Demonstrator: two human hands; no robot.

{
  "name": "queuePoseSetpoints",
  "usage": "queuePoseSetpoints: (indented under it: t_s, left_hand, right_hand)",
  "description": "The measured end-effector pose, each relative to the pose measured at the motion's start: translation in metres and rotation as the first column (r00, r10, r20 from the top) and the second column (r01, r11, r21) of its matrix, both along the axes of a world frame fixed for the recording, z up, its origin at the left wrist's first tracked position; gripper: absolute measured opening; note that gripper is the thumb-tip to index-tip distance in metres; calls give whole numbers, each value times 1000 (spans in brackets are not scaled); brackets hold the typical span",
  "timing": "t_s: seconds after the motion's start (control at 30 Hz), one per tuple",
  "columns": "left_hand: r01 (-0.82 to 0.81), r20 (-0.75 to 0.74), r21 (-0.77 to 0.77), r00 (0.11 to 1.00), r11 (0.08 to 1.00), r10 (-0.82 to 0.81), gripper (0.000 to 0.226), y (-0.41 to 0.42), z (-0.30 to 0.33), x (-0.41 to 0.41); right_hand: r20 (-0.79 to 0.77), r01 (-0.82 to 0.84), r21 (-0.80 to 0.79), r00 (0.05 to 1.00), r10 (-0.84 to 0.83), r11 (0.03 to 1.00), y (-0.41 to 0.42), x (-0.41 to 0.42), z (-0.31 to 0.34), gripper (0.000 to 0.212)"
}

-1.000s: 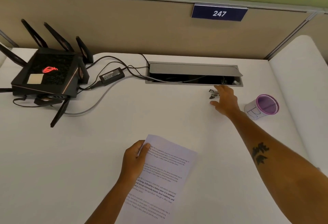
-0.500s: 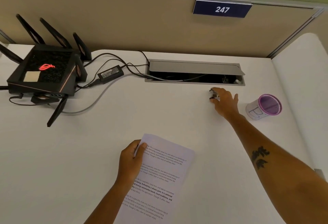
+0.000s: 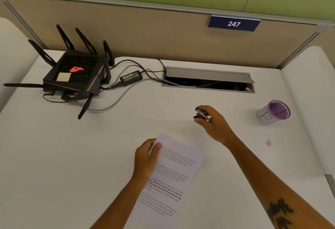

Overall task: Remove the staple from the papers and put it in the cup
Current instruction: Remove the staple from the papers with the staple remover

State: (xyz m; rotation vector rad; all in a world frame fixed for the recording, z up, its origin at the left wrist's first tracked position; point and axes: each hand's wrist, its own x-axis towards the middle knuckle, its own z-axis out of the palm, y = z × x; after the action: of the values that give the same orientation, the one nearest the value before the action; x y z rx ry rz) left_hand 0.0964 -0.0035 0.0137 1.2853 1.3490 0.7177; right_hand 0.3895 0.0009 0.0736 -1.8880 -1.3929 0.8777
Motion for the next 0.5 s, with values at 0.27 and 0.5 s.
queuePoseSetpoints:
  t_s: [0.27, 0.5]
  left_hand:
    - [50, -32, 50, 998, 998, -48, 9, -13, 13, -13]
    - [84, -5, 89, 996, 992, -84, 12, -23, 17, -17]
  right_hand:
    - [36, -311, -3, 950, 311, 950, -18, -69, 22, 38]
    - [212, -444, -97, 865, 455, 891, -24, -94, 32, 44]
